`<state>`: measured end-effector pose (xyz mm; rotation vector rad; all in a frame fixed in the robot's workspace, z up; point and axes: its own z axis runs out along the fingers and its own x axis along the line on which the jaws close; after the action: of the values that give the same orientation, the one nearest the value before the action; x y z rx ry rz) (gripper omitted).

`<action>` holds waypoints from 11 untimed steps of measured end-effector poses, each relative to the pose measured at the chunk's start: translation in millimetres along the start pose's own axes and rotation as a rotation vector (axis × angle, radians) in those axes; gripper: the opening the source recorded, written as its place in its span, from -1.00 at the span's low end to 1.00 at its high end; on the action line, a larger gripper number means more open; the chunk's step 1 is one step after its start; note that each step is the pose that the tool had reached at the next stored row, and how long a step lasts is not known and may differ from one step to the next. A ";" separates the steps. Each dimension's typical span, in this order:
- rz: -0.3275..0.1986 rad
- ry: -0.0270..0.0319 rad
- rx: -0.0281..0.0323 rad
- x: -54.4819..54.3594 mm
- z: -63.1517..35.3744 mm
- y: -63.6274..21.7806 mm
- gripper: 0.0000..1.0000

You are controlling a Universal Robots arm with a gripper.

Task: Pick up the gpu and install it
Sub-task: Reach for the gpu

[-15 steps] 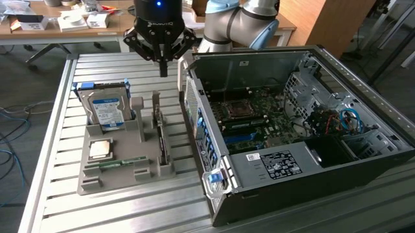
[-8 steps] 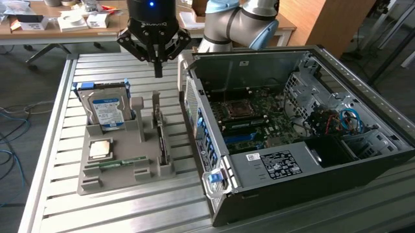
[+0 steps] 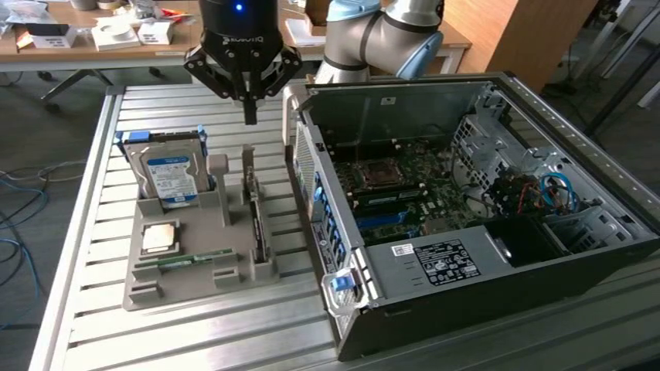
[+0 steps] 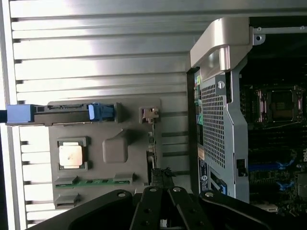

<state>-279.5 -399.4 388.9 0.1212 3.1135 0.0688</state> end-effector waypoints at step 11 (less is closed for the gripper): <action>0.000 -0.0001 -0.0001 1.2 -0.7 -15.4 -0.79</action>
<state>-281.9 -414.7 388.9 0.1211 3.1134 0.0689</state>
